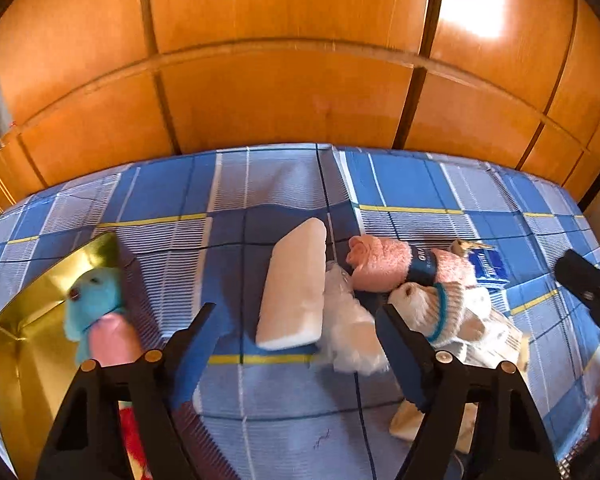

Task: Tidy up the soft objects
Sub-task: 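Grasp the white foam bar with the left tool while the right tool moves over the bubble-wrapped item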

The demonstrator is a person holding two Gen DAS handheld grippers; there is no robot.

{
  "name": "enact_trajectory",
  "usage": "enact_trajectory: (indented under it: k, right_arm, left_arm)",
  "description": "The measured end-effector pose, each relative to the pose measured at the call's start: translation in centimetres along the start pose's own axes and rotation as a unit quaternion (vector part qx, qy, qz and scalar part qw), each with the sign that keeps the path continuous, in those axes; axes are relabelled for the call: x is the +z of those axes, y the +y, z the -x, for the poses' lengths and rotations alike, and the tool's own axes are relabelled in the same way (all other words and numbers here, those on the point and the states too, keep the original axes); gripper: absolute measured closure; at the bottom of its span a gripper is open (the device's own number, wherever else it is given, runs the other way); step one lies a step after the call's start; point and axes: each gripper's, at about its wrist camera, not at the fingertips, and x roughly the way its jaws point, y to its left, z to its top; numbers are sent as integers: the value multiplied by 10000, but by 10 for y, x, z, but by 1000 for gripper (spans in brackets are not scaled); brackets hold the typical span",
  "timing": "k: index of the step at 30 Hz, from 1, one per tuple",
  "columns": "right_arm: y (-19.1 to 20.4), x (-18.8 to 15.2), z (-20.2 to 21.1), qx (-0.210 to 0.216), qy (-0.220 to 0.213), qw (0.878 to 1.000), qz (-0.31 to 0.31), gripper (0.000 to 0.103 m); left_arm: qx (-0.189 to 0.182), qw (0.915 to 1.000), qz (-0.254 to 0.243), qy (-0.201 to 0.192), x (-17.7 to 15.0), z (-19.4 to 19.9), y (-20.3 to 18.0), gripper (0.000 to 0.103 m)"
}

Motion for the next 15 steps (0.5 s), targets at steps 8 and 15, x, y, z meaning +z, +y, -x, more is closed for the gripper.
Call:
enact_trajectory:
  k: [8,15]
  right_arm:
    - [1,0,-3,37,54,10000,-17,61]
    - [4,-2,-9,12,119,9999,95,61]
  left_arm:
    - [32,9988,99,470,17,-52,-2,35]
    - [-313,9964,468,630,21,-76,10,49]
